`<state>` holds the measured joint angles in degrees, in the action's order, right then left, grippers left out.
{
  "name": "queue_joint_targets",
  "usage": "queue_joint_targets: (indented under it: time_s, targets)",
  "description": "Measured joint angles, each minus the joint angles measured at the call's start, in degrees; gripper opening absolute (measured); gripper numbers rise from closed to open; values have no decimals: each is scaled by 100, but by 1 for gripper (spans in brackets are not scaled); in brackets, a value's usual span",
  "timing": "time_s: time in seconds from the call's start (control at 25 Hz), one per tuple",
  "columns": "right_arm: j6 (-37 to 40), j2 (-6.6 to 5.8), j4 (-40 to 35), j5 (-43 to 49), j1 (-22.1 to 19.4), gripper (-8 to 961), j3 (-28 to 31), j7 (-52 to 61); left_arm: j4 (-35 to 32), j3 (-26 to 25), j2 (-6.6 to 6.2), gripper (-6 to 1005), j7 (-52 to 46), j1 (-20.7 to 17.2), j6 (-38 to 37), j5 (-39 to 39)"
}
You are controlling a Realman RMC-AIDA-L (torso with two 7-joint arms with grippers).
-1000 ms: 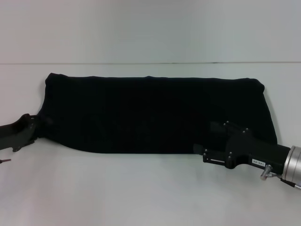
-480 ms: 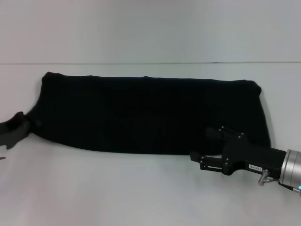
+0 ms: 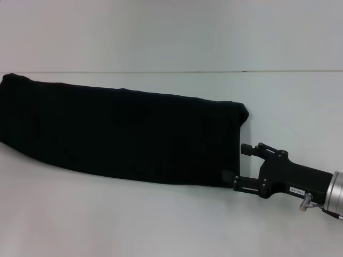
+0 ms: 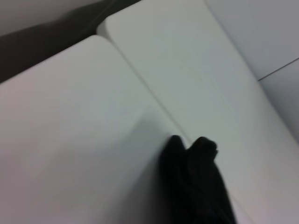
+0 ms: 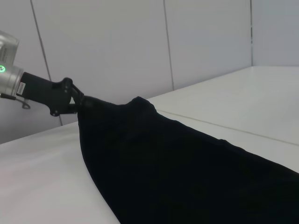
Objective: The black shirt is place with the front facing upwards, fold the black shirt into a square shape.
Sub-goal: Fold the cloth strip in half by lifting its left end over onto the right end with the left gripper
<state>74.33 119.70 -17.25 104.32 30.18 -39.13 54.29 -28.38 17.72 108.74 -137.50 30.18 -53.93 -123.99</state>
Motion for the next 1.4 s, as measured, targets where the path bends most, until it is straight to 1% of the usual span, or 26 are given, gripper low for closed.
queue_joint_targets:
  time_s: [0.12, 0.2, 0.32, 0.4, 0.52, 0.6, 0.64, 0.72, 0.8, 0.84, 0.88, 0.92, 1.04, 1.12, 1.2, 1.4]
  targets:
    - [-25, 3, 14, 0, -45, 930, 60, 1, -45, -87, -8, 46, 48, 58, -272, 227]
    - [-53, 8, 17, -1, -83, 930, 140, 2, -65, -69, 24, 46, 150, 156, -536, 504]
    - [-89, 8, 22, 0, -148, 930, 259, 3, -88, -11, 148, 46, 315, 459, -896, 786]
    - [-96, 7, 23, -1, -199, 930, 341, 3, -112, 81, 295, 45, 390, 814, -1150, 828]
    - [-117, 1, 25, 0, -292, 930, 477, 3, -136, 372, 530, 45, 452, 1307, -1286, 839]
    - [-119, 0, 26, 0, -333, 930, 535, 3, -186, 711, 775, 45, 481, 1663, -1361, 841]
    - [-120, -4, 26, 0, -357, 930, 559, 3, -215, 875, 894, 45, 489, 1779, -1372, 845]
    - [-119, -7, 27, 0, -385, 929, 567, 3, -244, 1162, 1114, 45, 514, 1900, -1380, 845]
    - [-120, -1, 30, 0, -407, 929, 567, 3, -228, 1408, 1355, 45, 559, 1921, -1368, 845]
    - [-120, -1, 30, 0, -407, 929, 567, 3, -183, 1492, 1437, 45, 582, 1903, -1352, 851]
    - [-131, 4, 38, 0, -409, 929, 568, 3, -8, 1610, 1517, 45, 661, 1874, -1320, 901]
    - [-150, 12, 60, 1, -409, 929, 568, 3, 201, 1706, 1570, 45, 751, 1843, -1285, 956]
    - [-215, 20, 118, 0, -370, 929, 583, 3, 1196, 1787, 1559, 45, 1331, 1801, -1200, 1357]
    - [-278, 30, 155, -2, -308, 929, 603, 3, 1447, 1782, 1566, 46, 1557, 1728, -1192, 1470]
    - [-366, 34, 208, -16, -203, 929, 646, 3, 1468, 1783, 1570, 46, 1673, 1660, -1271, 1499]
    - [-689, 40, 405, -173, 132, 929, 671, 2, 1329, 1818, 1525, 51, 1842, 1600, -1660, 1496]
